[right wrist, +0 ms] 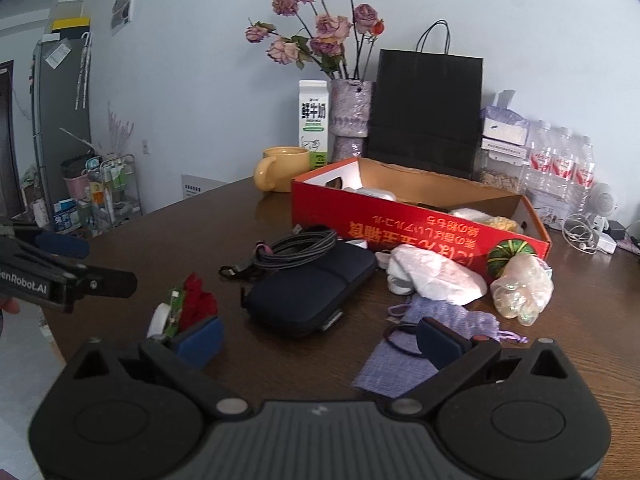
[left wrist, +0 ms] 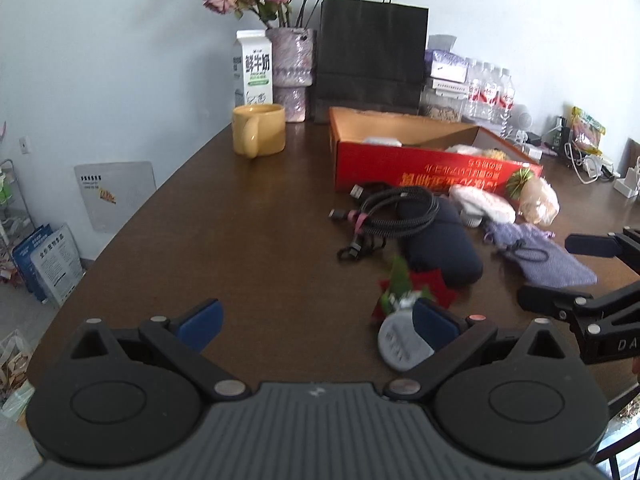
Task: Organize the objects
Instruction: 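Move the left tool to the round white tin while the right tool reaches the red flower, then close the left tool on the white tin while the right tool grasps the red flower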
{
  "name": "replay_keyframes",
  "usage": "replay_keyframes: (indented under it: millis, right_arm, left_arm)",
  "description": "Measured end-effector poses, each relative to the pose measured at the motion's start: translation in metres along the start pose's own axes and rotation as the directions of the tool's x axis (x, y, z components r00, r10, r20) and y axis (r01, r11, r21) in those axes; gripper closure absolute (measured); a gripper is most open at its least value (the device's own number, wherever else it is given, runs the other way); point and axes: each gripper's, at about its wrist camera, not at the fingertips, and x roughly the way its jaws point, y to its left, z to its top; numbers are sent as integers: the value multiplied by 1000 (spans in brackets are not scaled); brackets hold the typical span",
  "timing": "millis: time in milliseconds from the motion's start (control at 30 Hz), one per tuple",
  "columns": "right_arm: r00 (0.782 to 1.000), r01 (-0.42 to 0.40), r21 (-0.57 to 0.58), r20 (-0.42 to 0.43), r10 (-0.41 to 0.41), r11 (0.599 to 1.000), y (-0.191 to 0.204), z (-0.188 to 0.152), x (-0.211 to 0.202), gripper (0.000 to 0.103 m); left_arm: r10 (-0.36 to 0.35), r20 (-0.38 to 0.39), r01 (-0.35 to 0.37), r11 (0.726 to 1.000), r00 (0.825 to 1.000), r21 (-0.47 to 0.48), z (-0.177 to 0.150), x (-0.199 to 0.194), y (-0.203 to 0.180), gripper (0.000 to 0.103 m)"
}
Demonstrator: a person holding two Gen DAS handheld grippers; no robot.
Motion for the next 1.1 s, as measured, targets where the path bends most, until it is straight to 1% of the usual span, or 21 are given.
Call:
replay_keyframes:
  millis: [200,267,333,467,600,700,767,800,867,933,967,1067,1100]
  right_arm:
    - [996,-83,27,-13,84,996,18,4,17,1]
    - [995,-101,33,-11,102,994,22,7,21,7]
    - [993,-117,40,-8,118,992,24,9,23,11]
    - [989,-144,59,-7,145,988,24,12,26,28]
    - [982,-188,87,-7,189,978,22,12,30,33]
    - [970,-241,106,1,242,965,22,12,35,41]
    - [964,-263,112,-8,266,958,22,12,39,48]
    - [962,-269,115,-13,273,956,23,12,42,51]
    - [958,-281,123,-21,285,952,23,12,47,54]
    - [955,-289,130,-26,295,948,23,12,51,54]
    - [953,-296,135,-29,302,946,22,12,53,54]
    - [944,-320,148,-32,328,936,22,13,56,57]
    - [942,-326,152,-34,334,933,22,13,58,58]
  left_arm:
    - [-2,-29,2,1000,1000,15,-15,-3,9,0]
    - [-20,-32,20,999,999,26,-17,-2,9,0]
    - [-40,-32,41,998,999,40,-18,-1,6,0]
    - [-84,-45,87,994,995,73,-19,8,-2,0]
    - [-130,-60,135,986,990,96,-19,18,-11,0]
    - [-165,-52,171,977,985,129,-19,23,-17,0]
    - [-175,-50,181,971,983,158,-18,27,-21,0]
    - [-177,-52,184,969,983,168,-17,29,-22,0]
    - [-185,-60,193,964,981,183,-15,33,-24,5]
    - [-203,-69,213,957,977,198,-13,37,-24,16]
    - [-210,-73,221,954,975,203,-13,39,-25,19]
    - [-235,-87,249,944,968,215,-11,44,-25,32]
    - [-247,-91,262,941,965,216,-11,45,-25,40]
